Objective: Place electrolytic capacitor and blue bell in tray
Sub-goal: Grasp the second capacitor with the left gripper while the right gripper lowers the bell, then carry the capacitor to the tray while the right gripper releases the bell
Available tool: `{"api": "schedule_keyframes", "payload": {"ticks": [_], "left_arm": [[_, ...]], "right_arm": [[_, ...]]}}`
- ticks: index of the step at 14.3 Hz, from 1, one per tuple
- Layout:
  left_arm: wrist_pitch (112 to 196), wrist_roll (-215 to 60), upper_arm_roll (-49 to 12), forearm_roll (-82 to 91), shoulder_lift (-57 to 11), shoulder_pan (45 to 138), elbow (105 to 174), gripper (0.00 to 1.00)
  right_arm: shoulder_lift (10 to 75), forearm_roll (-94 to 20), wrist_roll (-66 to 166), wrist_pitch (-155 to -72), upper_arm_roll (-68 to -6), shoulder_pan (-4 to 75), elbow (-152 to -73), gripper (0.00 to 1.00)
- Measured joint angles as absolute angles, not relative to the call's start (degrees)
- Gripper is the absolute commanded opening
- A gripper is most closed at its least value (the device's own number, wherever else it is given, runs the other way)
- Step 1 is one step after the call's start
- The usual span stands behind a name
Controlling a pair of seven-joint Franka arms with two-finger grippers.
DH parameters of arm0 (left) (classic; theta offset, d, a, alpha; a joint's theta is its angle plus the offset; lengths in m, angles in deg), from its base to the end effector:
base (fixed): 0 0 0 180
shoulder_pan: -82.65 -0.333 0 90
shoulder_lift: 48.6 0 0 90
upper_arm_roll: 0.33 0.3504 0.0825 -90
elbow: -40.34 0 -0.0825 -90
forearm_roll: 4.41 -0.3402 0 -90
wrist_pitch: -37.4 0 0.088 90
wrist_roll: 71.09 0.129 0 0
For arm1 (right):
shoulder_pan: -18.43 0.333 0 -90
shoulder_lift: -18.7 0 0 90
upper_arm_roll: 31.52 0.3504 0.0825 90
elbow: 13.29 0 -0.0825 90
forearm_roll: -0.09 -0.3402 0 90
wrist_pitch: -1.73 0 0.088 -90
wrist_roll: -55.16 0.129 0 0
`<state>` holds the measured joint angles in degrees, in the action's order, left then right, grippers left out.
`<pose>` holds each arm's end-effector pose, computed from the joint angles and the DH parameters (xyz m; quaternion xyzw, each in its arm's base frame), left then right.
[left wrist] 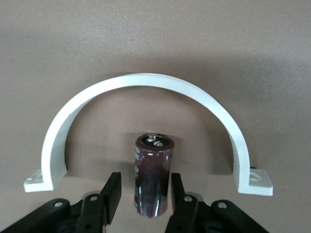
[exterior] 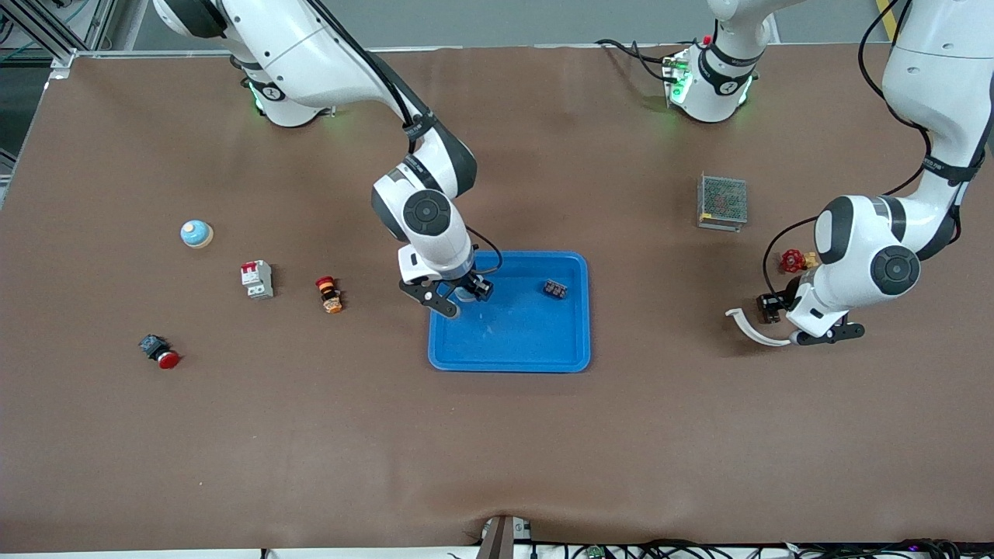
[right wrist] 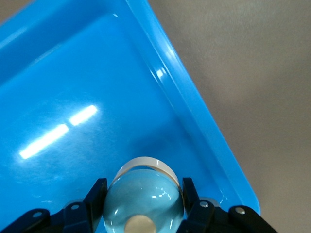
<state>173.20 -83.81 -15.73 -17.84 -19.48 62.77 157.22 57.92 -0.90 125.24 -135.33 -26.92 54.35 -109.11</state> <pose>0.5646 0.0556 0.2297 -0.9947 -0.0705 0.0740 0.0143 0.5193 0.4342 0.2453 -0.9622 0.2701 0.0151 0.0330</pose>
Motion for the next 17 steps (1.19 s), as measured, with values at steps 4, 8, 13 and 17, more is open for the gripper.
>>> {"api": "schedule_keyframes", "payload": {"ticks": [4,8,13,17], "left_arm": [[173.3,-83.8,-15.8,-17.8,-19.0,62.8,157.0,0.08],[172.3,-83.8,-16.0,-17.8,-19.3,62.8,156.3,0.08],[165.5,-89.1,-19.2,-17.8,-22.9,62.9,155.5,0.08],[160.2,-96.8,-23.1,-17.8,-24.2,63.2,153.0,0.08]], "right_arm": [[59.7,-0.9,125.2,-135.7,-26.9,54.4,-109.1,0.0],[60.0,-0.9,125.2,-135.9,-26.9,54.6,-109.1,0.0],[60.5,-0.8,125.2,-136.6,-26.9,55.2,-109.0,0.0],[60.6,-0.9,125.3,-137.0,-26.9,55.2,-109.0,1.0]]}}
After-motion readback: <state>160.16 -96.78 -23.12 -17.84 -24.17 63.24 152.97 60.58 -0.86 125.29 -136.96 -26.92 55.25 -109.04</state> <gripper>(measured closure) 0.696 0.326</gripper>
